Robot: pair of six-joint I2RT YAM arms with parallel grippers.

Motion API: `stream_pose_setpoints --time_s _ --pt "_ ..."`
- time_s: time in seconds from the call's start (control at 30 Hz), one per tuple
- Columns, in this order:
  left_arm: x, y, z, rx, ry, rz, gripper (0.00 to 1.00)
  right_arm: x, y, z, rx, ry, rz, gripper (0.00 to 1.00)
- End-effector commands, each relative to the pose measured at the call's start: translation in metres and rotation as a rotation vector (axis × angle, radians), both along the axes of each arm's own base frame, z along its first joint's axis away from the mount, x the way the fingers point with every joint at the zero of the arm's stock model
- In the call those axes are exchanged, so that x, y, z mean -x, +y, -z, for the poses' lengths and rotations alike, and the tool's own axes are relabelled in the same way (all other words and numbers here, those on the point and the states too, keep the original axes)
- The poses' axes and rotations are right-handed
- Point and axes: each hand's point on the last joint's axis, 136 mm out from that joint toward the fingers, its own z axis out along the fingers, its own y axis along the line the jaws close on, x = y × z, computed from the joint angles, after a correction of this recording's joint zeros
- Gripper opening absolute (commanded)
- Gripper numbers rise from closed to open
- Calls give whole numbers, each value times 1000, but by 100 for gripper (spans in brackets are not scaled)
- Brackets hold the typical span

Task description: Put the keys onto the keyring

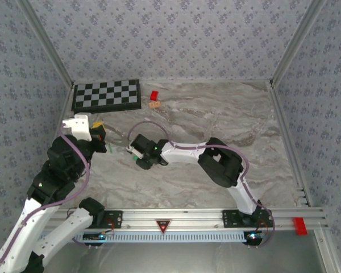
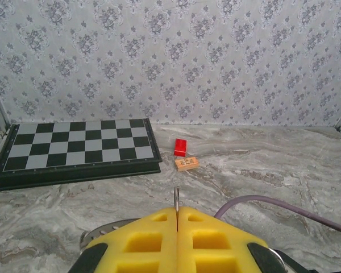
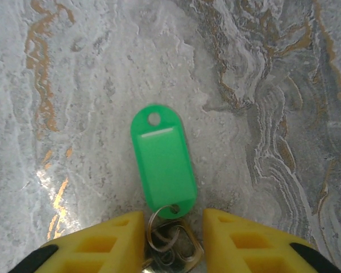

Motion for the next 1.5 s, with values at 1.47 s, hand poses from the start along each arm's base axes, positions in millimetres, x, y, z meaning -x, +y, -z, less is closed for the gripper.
stream_pose_setpoints --time_s 1.47 --pt "-17 -115 27 53 91 517 0 -18 -184 -220 -1022 5 201 0"
